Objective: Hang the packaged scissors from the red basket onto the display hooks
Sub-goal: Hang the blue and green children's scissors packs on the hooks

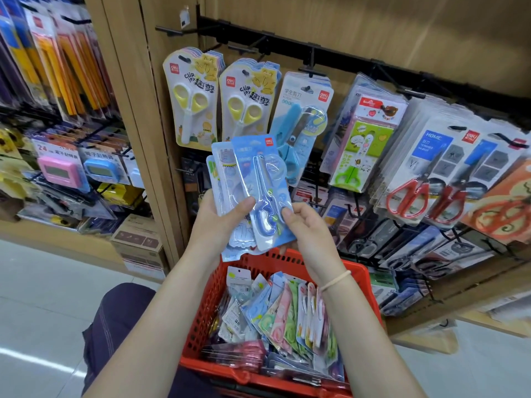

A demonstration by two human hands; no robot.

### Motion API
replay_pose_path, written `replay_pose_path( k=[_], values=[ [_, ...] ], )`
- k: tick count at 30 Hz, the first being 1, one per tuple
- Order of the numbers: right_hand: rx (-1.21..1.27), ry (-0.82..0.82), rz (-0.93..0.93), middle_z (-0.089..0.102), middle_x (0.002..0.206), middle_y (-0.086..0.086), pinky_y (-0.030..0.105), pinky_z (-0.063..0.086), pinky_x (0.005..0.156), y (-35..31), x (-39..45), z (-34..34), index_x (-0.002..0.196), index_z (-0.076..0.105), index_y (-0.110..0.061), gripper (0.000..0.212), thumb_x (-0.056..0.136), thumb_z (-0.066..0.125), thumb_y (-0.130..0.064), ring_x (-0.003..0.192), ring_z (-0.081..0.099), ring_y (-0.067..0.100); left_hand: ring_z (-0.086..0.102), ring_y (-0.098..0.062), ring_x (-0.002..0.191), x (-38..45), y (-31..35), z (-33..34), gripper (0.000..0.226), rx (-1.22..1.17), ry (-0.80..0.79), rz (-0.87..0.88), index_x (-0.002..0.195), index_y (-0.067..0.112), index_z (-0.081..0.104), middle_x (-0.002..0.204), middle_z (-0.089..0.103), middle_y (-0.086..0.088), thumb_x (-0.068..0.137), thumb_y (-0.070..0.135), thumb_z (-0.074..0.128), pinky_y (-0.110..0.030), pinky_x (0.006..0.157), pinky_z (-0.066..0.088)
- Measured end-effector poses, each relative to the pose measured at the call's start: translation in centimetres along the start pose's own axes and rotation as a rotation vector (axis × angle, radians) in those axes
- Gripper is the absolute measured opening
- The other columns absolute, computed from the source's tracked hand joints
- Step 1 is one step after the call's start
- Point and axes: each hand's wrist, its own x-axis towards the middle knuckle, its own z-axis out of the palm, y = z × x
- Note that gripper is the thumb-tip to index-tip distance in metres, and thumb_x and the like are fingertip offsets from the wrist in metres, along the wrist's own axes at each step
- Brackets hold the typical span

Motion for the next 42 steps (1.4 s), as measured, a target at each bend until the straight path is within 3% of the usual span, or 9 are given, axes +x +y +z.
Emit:
replay_pose_path(
  k=[6, 12, 20, 24, 28, 32, 36, 39, 42],
  values=[
    [0.120, 0.058, -0.040, 0.069, 0.078, 0.005, 0.032, 0.051, 0.048, -0.4, -0.2, 0.4, 0.099, 0.055, -0.010, 0.013, 0.104, 0.053, -0.022, 0.057, 0.062, 0.019, 0.072, -0.029, 0.110, 0.0, -0.2, -0.7, 0.074, -0.014, 0.006, 0.000, 0.133, 0.018, 0.056, 0.123, 0.073, -0.006, 0.071, 0.036, 0.092, -0.057, 0.094, 0.057],
    [0.160, 0.189, -0.153, 0.074, 0.082, -0.007, 0.028, 0.056, 0.049, -2.4, 0.3, 0.6, 0.101, 0.050, -0.010, 0.007, 0.104, 0.054, -0.016, 0.067, 0.069, 0.018, 0.072, -0.019, 0.108, -0.1, 0.3, -1.5, 0.053, -0.051, 0.130, 0.081, 0.132, 0.017, 0.054, 0.123, 0.071, -0.002, 0.085, 0.014, 0.076, -0.037, 0.086, 0.061],
    [0.133, 0.371, -0.207, 0.073, 0.098, 0.002, 0.026, 0.055, 0.051, -4.3, 3.3, 0.6, 0.105, 0.050, -0.010, 0.012, 0.104, 0.055, -0.020, 0.083, 0.072, 0.023, 0.069, -0.020, 0.116, 0.1, 0.1, -2.1, 0.063, -0.006, 0.151, 0.118, 0.139, 0.019, 0.051, 0.130, 0.068, -0.002, 0.085, 0.017, 0.083, -0.051, 0.099, 0.056],
    [0.092, 0.371, -0.202, 0.072, 0.102, 0.007, 0.028, 0.057, 0.053, -4.3, 4.0, 1.1, 0.099, 0.051, -0.016, 0.009, 0.104, 0.055, -0.022, 0.082, 0.072, 0.022, 0.070, -0.015, 0.112, -0.1, 0.1, -1.8, 0.059, -0.014, 0.161, 0.112, 0.138, 0.020, 0.052, 0.126, 0.069, 0.002, 0.087, 0.014, 0.080, -0.046, 0.097, 0.058],
    [-0.001, 0.307, -0.140, 0.068, 0.091, 0.003, 0.033, 0.056, 0.049, -4.0, 5.0, 1.6, 0.099, 0.050, -0.009, 0.020, 0.105, 0.051, -0.028, 0.059, 0.071, 0.025, 0.071, -0.014, 0.111, 0.2, 0.0, -1.7, 0.053, -0.019, 0.160, 0.104, 0.132, 0.027, 0.054, 0.124, 0.070, 0.004, 0.086, 0.015, 0.078, -0.046, 0.097, 0.058],
    [-0.052, 0.306, -0.092, 0.065, 0.094, 0.005, 0.033, 0.052, 0.045, -3.7, 6.5, 1.6, 0.103, 0.053, -0.004, 0.026, 0.106, 0.050, -0.029, 0.050, 0.066, 0.024, 0.070, -0.013, 0.112, 0.8, 0.2, -1.6, 0.050, 0.006, 0.129, 0.108, 0.122, 0.036, 0.056, 0.125, 0.070, 0.005, 0.081, 0.023, 0.080, -0.046, 0.097, 0.057],
    [-0.067, 0.320, -0.063, 0.052, 0.083, 0.016, 0.032, 0.053, 0.044, -3.3, 8.1, 1.2, 0.088, 0.041, -0.011, 0.028, 0.105, 0.052, -0.031, 0.051, 0.068, 0.025, 0.071, -0.017, 0.110, 1.4, 0.5, -1.3, 0.050, -0.002, 0.082, 0.085, 0.124, 0.029, 0.059, 0.124, 0.072, 0.001, 0.080, 0.021, 0.081, -0.048, 0.095, 0.059],
    [-0.043, 0.333, -0.049, 0.041, 0.071, 0.011, 0.034, 0.057, 0.047, -3.3, 8.9, 1.0, 0.081, 0.035, -0.014, 0.034, 0.105, 0.053, -0.031, 0.054, 0.071, 0.029, 0.073, -0.019, 0.108, 1.8, 0.7, -0.9, 0.046, -0.005, 0.065, 0.062, 0.122, 0.027, 0.061, 0.118, 0.075, 0.004, 0.083, 0.014, 0.081, -0.050, 0.094, 0.059],
    [0.050, 0.317, 0.022, 0.056, 0.077, 0.015, 0.035, 0.061, 0.053, -3.3, 9.4, 0.4, 0.080, 0.039, -0.010, 0.038, 0.102, 0.058, -0.033, 0.065, 0.075, 0.032, 0.074, -0.023, 0.105, 2.0, 1.0, -0.4, 0.049, -0.029, 0.035, 0.055, 0.120, 0.024, 0.062, 0.115, 0.076, 0.001, 0.078, 0.013, 0.084, -0.051, 0.089, 0.060]
  ],
)
